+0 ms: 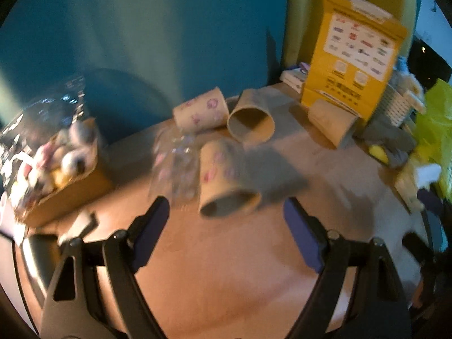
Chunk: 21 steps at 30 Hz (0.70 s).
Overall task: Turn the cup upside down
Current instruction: 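Move the left gripper toward the rim-down pink pig-print paper cup, then close the left gripper around the pig-print cup and lift it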
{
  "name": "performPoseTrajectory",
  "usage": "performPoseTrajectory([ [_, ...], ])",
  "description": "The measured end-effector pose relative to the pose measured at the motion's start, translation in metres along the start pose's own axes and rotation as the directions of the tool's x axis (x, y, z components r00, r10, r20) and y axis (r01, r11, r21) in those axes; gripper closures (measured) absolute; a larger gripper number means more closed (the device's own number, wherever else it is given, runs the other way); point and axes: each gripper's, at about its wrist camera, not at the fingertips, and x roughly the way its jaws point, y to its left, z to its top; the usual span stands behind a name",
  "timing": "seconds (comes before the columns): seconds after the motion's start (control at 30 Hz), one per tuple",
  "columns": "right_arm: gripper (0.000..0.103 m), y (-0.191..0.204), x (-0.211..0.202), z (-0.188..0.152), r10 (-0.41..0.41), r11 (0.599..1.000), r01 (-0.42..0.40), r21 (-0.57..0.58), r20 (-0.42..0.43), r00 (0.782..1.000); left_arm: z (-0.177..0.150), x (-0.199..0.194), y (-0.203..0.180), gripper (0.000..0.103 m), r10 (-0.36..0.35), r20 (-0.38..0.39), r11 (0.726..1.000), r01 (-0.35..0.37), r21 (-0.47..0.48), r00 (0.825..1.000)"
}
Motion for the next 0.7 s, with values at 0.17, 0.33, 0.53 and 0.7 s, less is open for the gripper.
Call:
performPoseTrajectory([
  [0.17, 0.009, -0.021, 0.029, 0.006, 0.005, 0.999, -0.004, 0.043, -0.023, 1.000, 0.035, 0.044, -0.006, 0.019, 0.036, -0.051, 0.999, -0.036, 0.003, 0.998],
  [0.33, 0.009, -0.032, 0.043, 0.008, 0.017, 0.997, -0.015, 0.071, -0.027, 0.999, 0.040, 0.077, -0.014, 0.019, 0.065, -0.114, 0.998, -0.063, 0.020, 0.991],
  [0.53, 0.009, -0.040, 0.051, 0.005, 0.035, 0.996, -0.031, 0.080, -0.041, 0.999, 0.032, 0.099, -0.010, 0.019, 0.068, -0.169, 0.998, -0.068, 0.005, 0.983],
  [0.7, 0.009, -0.043, 0.051, 0.005, 0.038, 0.995, -0.034, 0.091, -0.036, 0.999, 0.024, 0.110, -0.013, 0.039, 0.031, -0.202, 0.999, -0.033, -0.007, 0.979],
])
